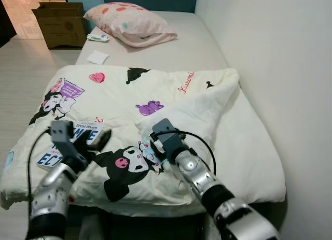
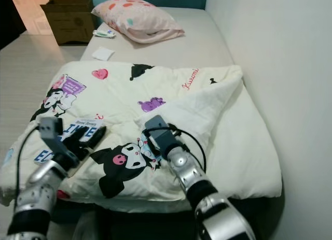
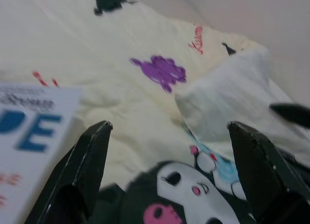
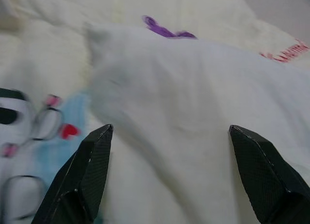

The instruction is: Clean up the room

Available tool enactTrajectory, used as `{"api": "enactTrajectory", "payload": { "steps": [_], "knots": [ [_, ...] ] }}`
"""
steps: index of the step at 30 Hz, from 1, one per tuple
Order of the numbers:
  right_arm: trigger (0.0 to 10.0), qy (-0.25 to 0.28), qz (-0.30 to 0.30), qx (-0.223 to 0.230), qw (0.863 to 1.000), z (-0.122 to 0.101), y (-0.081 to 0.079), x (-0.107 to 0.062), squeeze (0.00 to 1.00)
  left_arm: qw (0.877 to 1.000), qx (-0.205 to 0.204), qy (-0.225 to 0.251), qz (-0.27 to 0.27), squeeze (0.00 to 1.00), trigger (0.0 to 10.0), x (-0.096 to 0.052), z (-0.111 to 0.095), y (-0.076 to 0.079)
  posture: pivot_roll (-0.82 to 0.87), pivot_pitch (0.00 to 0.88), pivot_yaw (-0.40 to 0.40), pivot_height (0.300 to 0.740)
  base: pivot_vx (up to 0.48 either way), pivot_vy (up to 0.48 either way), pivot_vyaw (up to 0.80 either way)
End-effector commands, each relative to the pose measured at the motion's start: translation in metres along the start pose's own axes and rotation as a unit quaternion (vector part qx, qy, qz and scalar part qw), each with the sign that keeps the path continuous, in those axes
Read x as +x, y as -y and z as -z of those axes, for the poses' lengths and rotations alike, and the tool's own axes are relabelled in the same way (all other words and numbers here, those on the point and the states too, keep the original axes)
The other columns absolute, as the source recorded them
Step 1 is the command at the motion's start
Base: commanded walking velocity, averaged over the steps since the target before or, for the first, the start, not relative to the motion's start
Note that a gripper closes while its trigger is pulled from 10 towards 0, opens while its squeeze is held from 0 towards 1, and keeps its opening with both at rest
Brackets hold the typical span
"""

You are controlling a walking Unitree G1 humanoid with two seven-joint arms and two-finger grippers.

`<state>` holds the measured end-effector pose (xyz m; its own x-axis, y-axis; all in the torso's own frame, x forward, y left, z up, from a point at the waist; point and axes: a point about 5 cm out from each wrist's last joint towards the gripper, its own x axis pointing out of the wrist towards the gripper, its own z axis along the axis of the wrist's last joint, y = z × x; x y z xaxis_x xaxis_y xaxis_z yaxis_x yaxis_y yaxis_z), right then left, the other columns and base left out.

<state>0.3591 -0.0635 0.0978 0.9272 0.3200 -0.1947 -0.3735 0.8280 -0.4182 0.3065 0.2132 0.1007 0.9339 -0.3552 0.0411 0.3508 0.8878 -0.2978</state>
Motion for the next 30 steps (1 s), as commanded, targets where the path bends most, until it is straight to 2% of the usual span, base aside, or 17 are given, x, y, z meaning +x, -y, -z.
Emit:
{"api": "enactTrajectory", "payload": {
  "steps": [1,2,3,4,6,10,11,12,13,21,22,27,28,29,30],
  "knots": [
    [10.0,-0.012,0.012,-0.038,0.999,0.005,0.003,0.000,0.00,1.000,0.011,-0.011,0.003,0.00,10.0,-0.002,0.004,0.006,0.23,0.201,-0.051,0.472,0.000,0.000,0.00],
    [10.0,-0.012,0.012,-0.038,0.999,0.005,0.003,0.000,0.00,1.000,0.011,-0.011,0.003,0.00,10.0,-0.002,0.004,0.006,0.23,0.201,-0.051,0.472,0.000,0.000,0.00],
    [10.0,-0.018,0.023,-0.080,0.996,0.006,0.007,0.001,0.00,1.000,0.017,-0.014,0.007,0.00,10.0,-0.003,0.007,0.010,0.22,0.204,-0.051,0.472,0.000,0.000,0.00],
    [10.0,-0.018,0.023,-0.080,0.996,0.006,0.007,0.001,0.00,1.000,0.017,-0.014,0.007,0.00,10.0,-0.003,0.007,0.010,0.22,0.204,-0.051,0.472,0.000,0.000,0.00],
    [10.0,-0.030,0.032,-0.133,0.990,0.009,0.011,0.001,0.00,1.000,0.020,-0.016,0.008,0.00,10.0,-0.003,0.009,0.014,0.22,0.208,-0.051,0.472,0.000,0.000,0.00],
    [10.0,-0.070,0.004,-0.162,0.984,0.024,0.005,-0.002,0.00,1.000,0.017,-0.016,0.008,0.00,10.0,-0.001,0.009,0.017,0.21,0.213,-0.051,0.472,0.000,0.000,0.00],
    [3.2,-0.076,0.003,-0.162,0.984,0.027,0.005,-0.003,0.00,1.000,0.018,-0.016,0.008,0.00,10.0,-0.001,0.009,0.018,0.21,0.217,-0.049,0.472,0.000,0.000,0.00],
    [3.2,-0.076,0.003,-0.162,0.984,0.027,0.005,-0.003,0.00,1.000,0.018,-0.016,0.008,0.00,10.0,-0.001,0.009,0.018,0.21,0.217,-0.049,0.472,0.000,0.000,0.00],
    [0.0,-0.083,0.004,-0.162,0.983,0.030,0.006,-0.004,0.00,1.000,0.019,-0.016,0.009,0.00,10.0,-0.001,0.009,0.019,0.21,0.217,-0.049,0.472,0.000,0.000,0.00],
    [0.0,-0.102,0.045,-0.127,0.986,0.037,0.028,-0.006,0.00,1.000,0.021,-0.016,0.007,0.00,10.0,0.001,0.007,0.019,0.18,0.207,-0.047,0.472,0.000,0.000,0.00],
    [0.0,-0.101,0.068,-0.102,0.987,0.037,0.042,-0.008,0.00,1.000,0.020,-0.017,0.005,0.00,10.0,0.004,0.008,0.020,0.17,0.201,-0.045,0.472,0.000,0.000,0.00],
    [0.0,-0.101,0.095,-0.077,0.987,0.038,0.057,-0.010,0.00,1.000,0.018,-0.017,0.006,0.00,10.0,0.006,0.010,0.021,0.16,0.190,-0.045,0.472,0.000,0.000,0.00],
    [0.0,-0.103,0.118,-0.037,0.987,0.040,0.069,-0.013,0.00,1.000,0.017,-0.018,0.008,0.00,10.0,0.007,0.011,0.023,0.15,0.177,-0.043,0.472,0.000,0.000,0.00],
    [0.0,-0.103,0.118,-0.037,0.987,0.040,0.069,-0.013,0.00,1.000,0.017,-0.018,0.008,0.00,10.0,0.007,0.011,0.023,0.15,0.177,-0.043,0.472,0.000,0.000,0.00],
    [0.0,-0.105,0.152,0.007,0.983,0.045,0.086,-0.018,0.00,1.000,0.014,-0.015,0.010,0.00,10.0,0.010,0.012,0.024,0.14,0.166,-0.043,0.472,0.000,0.000,0.00]
  ]
}}
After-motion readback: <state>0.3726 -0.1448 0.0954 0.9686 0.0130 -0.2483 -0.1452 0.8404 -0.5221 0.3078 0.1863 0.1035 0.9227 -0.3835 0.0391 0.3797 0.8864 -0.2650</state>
